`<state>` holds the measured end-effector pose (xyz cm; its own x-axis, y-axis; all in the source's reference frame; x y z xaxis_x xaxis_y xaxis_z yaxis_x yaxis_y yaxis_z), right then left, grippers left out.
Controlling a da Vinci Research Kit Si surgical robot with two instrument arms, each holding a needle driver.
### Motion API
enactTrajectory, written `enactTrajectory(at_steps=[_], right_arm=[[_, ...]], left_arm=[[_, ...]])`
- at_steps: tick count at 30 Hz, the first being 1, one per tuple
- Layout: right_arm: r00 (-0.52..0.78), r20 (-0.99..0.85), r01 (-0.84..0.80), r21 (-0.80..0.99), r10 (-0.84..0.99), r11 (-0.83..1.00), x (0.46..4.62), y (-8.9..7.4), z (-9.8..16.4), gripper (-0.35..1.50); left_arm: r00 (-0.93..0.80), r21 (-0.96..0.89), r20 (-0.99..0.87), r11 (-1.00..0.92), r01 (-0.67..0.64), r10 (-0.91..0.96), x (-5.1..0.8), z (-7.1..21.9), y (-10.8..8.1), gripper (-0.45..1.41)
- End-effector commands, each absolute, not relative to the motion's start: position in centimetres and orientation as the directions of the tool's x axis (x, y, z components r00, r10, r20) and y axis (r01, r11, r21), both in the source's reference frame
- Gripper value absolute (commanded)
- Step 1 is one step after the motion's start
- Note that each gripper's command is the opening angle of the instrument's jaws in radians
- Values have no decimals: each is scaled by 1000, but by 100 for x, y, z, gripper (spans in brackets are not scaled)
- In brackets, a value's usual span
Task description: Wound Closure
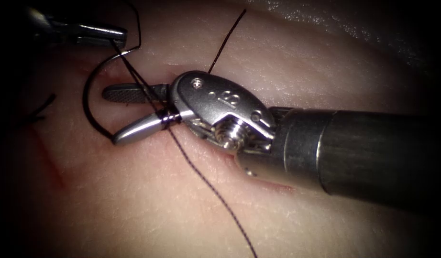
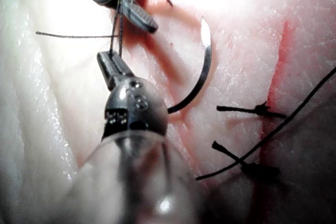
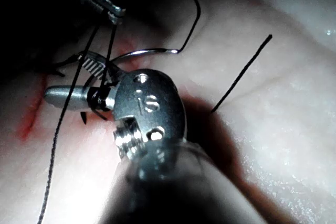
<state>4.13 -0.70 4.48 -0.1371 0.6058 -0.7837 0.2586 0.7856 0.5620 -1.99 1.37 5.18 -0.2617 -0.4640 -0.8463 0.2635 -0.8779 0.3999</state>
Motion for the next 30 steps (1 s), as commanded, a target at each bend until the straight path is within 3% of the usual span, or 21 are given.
enactTrajectory(at_steps=[1, 17, 30], right_arm=[[-146, -782, 255, 562, 606, 786, 417, -66, 451, 57], [-203, -758, 245, 574, 620, 781, 409, -54, 450, 37], [-248, -714, 264, 600, 654, 755, 410, -56, 446, 37]], left_arm=[[-251, 399, -852, -880, 259, -460, -203, 524, 136, -45], [-148, 344, -903, -886, 312, -403, -194, 529, 111, -45], [-280, 339, -852, -873, 351, -443, -195, 544, 113, -45]])
